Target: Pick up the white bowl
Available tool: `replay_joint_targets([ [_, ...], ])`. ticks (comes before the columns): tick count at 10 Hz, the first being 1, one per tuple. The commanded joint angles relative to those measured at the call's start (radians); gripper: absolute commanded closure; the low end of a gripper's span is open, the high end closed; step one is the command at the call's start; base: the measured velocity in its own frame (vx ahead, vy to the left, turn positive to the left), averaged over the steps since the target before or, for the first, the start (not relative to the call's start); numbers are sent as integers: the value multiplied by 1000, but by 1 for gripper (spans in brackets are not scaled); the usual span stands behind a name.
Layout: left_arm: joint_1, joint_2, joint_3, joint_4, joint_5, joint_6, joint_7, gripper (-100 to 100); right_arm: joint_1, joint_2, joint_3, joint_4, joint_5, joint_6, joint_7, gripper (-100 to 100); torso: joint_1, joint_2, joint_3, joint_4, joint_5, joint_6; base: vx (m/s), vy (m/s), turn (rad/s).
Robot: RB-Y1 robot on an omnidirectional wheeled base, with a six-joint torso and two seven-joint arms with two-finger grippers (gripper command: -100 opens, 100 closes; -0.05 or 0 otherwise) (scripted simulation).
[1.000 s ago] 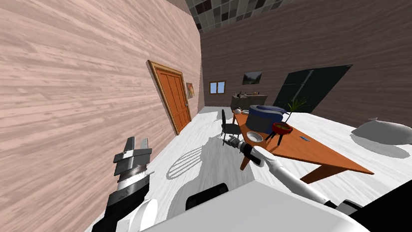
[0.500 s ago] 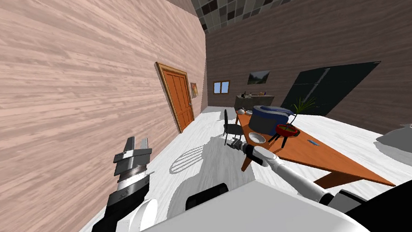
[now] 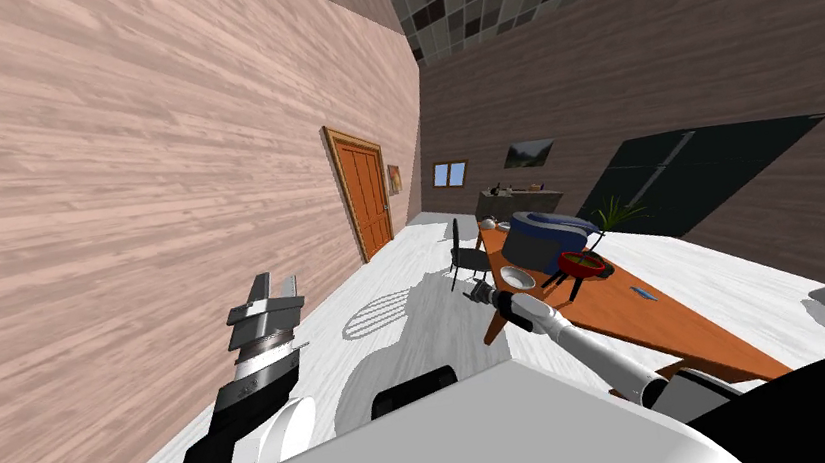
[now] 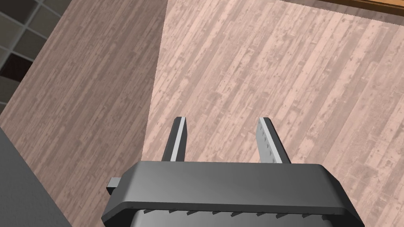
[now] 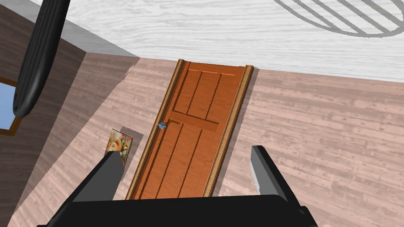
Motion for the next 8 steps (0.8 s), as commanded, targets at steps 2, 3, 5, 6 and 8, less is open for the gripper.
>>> replay_joint_targets([
  [2,0,0,0,0,0,0,0,0,-22,-50,41,89,78,29,41,-100,-1,0,0,0,0,0,-47,-106,178],
  [3,0,0,0,0,0,0,0,0,-22,-50,41,99,98,29,41,-100,-4,0,0,0,-1,0,-43,-114,60],
  [5,0,0,0,0,0,0,0,0,-38,-92,81,167,164,56,74,-100,-3,-1,-1,0,-1,0,-26,-131,140],
  [6,0,0,0,0,0,0,0,0,-38,-92,81,177,177,56,74,-100,-6,-2,-1,0,-1,0,-25,-126,62],
  [8,0,0,0,0,0,0,0,0,-45,-110,101,213,213,68,90,-100,-4,-2,-1,0,-1,0,-27,-94,62],
])
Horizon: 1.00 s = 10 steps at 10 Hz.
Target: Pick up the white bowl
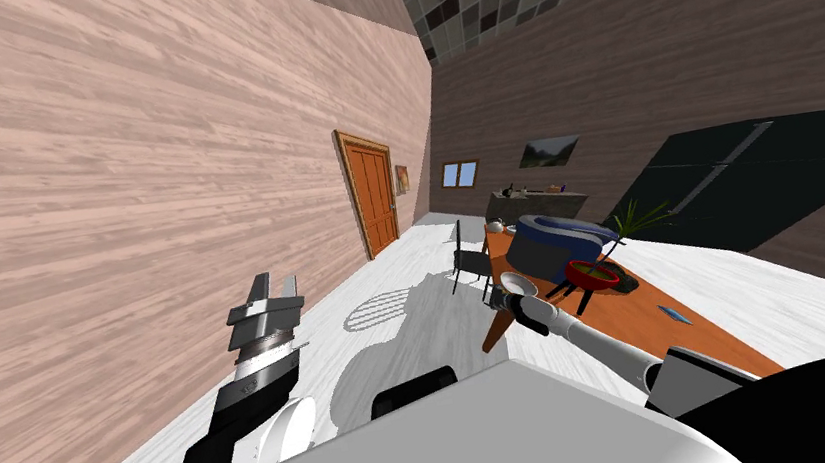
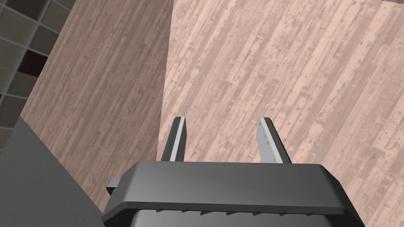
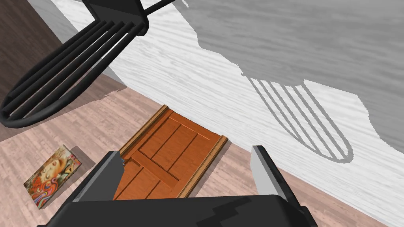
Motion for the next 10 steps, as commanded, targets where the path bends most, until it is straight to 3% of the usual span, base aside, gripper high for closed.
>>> replay_joint_targets([
  [1,0,0,0,0,0,0,0,0,6,-32,22,23,40,11,14,-100,0,0,0,0,0,0,-7,-82,84],
  [3,0,0,0,0,0,0,0,0,6,-32,22,23,40,11,14,-100,0,-1,-1,0,0,0,-6,-64,23],
  [4,0,0,0,0,0,0,0,0,2,-47,42,54,71,22,28,-100,2,-1,-1,0,1,0,-6,-67,72],
  [6,0,0,0,0,0,0,0,0,-2,-72,79,109,124,41,54,-100,-4,-1,-1,0,0,0,-15,-186,111],
  [7,0,0,0,0,0,0,0,0,-2,-72,79,109,124,41,54,-100,-8,-1,-1,0,-1,0,-3,-161,46],
  [9,0,0,0,0,0,0,0,0,-2,-90,113,153,167,55,76,-100,-3,-2,-1,0,-1,0,-4,-138,58],
  [10,0,0,0,0,0,0,0,0,-2,-90,113,153,158,55,92,-100,-5,-2,-1,0,-1,0,11,-124,37],
])
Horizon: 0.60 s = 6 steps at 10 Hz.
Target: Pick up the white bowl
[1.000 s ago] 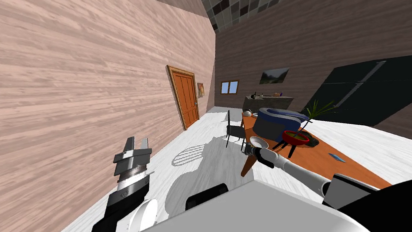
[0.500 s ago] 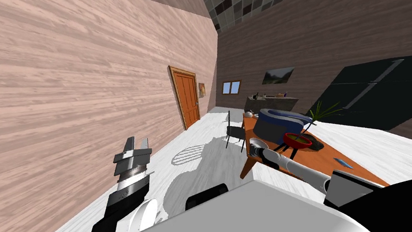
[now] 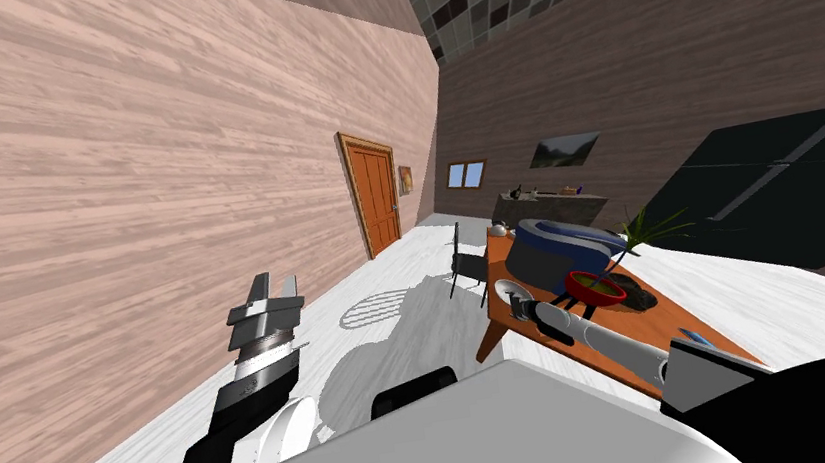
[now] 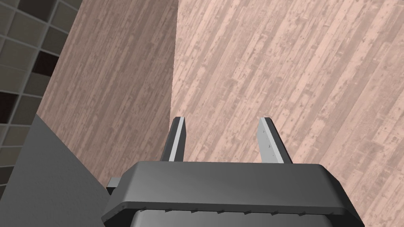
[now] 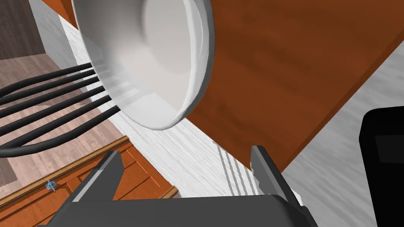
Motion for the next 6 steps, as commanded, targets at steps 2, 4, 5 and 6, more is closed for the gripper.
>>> replay_joint_targets([
  [2,0,0,0,0,0,0,0,0,11,-21,48,19,62,21,-41,-100,4,0,0,0,1,0,14,-83,31],
  [4,0,0,0,0,0,0,0,0,24,-14,78,44,84,21,-29,-100,0,-1,-1,0,0,0,29,-140,59],
  [5,0,0,0,0,0,0,0,0,12,-14,64,38,70,20,-31,-100,-1,-2,-1,0,0,0,16,-72,22],
  [6,0,0,0,0,0,0,0,0,13,-14,67,40,73,19,-30,0,3,-1,-1,0,0,0,2,-13,-1],
])
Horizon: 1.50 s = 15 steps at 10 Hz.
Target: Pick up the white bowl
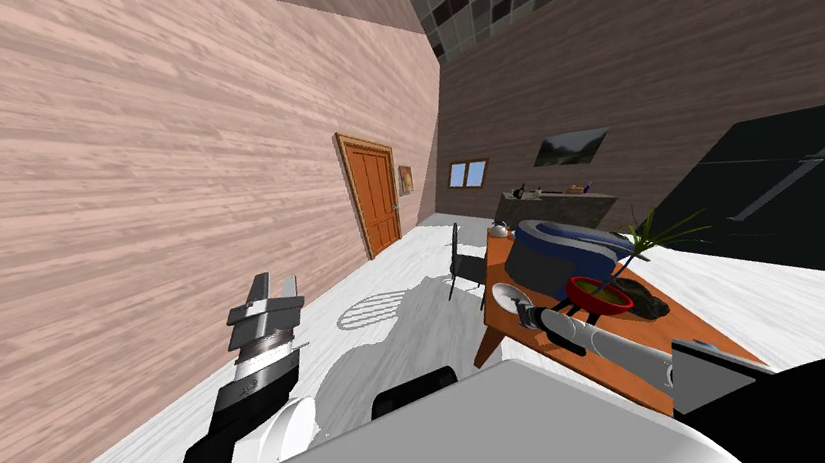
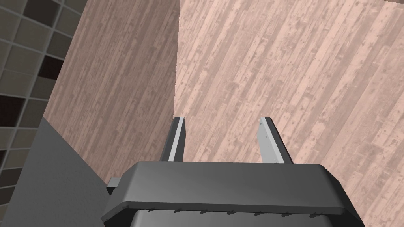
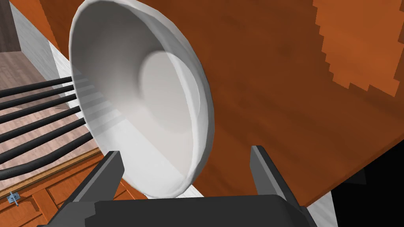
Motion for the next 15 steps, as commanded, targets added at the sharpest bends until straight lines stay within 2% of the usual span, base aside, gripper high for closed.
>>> replay_joint_targets([
  [1,0,0,0,0,0,0,0,0,5,24,5,14,3,28,9,-100,0,0,0,0,0,0,46,-29,34],
  [3,0,0,0,0,0,0,0,0,7,34,8,20,4,40,14,-100,-2,-3,-2,-1,0,0,63,-51,29],
  [4,0,0,0,0,0,0,0,0,9,27,11,12,16,39,-12,-100,-1,-3,-2,-1,0,0,21,-13,3],
  [5,0,0,0,0,0,0,0,0,9,28,10,14,13,40,-5,100,1,-2,-1,0,0,0,0,0,0],
  [9,0,0,0,0,0,0,0,0,9,29,10,14,13,39,-7,100,3,1,1,0,2,0,0,0,-3],
  [10,0,0,0,0,0,0,0,0,9,29,11,14,13,38,-7,0,4,1,1,1,2,-1,0,0,0],
  [11,0,0,0,0,0,0,0,0,1,7,2,4,1,8,3,100,4,1,1,1,2,-1,-52,41,-38],
  [12,0,0,0,0,0,0,0,0,1,7,2,4,-24,8,33,100,6,4,3,1,3,0,-72,47,-39],
  [13,0,0,0,0,0,0,0,0,1,7,2,4,-3,8,28,100,8,6,4,2,4,0,-43,28,-8],
  [14,0,0,0,0,0,0,0,0,1,7,2,4,1,8,3,100,8,6,4,2,4,0,-12,14,4],
  [15,0,0,0,0,0,0,0,0,2,8,3,5,-5,8,17,100,7,4,3,2,4,-1,0,0,0],
])
